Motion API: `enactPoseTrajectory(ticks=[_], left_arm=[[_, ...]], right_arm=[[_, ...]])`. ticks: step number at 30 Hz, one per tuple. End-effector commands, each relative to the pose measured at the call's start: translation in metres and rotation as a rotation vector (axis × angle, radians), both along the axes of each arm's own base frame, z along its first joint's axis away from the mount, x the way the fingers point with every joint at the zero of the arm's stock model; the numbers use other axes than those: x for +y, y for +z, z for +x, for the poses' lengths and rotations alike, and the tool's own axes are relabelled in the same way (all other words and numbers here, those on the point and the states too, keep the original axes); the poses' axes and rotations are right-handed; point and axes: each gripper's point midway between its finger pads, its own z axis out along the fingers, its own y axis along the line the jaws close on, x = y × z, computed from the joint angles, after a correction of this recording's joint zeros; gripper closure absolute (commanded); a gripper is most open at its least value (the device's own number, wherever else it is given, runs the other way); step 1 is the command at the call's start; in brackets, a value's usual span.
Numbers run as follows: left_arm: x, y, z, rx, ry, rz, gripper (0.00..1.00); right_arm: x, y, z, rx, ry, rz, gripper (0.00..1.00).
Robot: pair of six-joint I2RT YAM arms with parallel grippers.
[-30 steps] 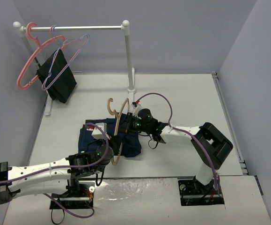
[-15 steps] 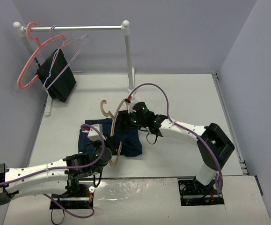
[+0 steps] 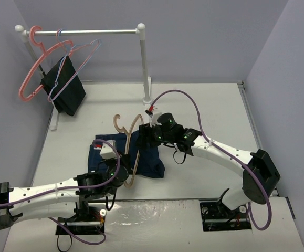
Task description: Place the trousers on the hanger
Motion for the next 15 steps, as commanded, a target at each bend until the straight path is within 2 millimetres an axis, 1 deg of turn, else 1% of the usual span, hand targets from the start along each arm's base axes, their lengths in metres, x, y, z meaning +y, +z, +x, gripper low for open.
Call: enactPoseTrajectory(ticks=[1,3,6,9,15], left_arm=[[-0.01,0.011,0.003,-0.018,0.012,-0.068,1.0],[-0.013,0.01,0.003,-0.017,0.005,-0.068,1.0],[-0.014,0.011,0.004,-0.017,0.002,-0.071,1.0],[-0.015,0.013,0.004,-0.02,-0.002,-0.077,1.0],[-0.017,0.018,0.004,-0.025,-0.01,-0.084,1.0]], right_arm=[[-0.03,0.006,-0.004,-0.032,-0.042,0.0,0.36],[-0.043,0.0,-0.007,-0.026,-0.065,-0.023,0.36],[-0.053,-0.008,-0.015,-0.009,-0.062,-0.047,0.36],[-0.05,-0.006,-0.027,0.019,-0.018,-0.02,0.37],[-0.041,0.0,-0.041,0.049,0.059,0.03,0.38]])
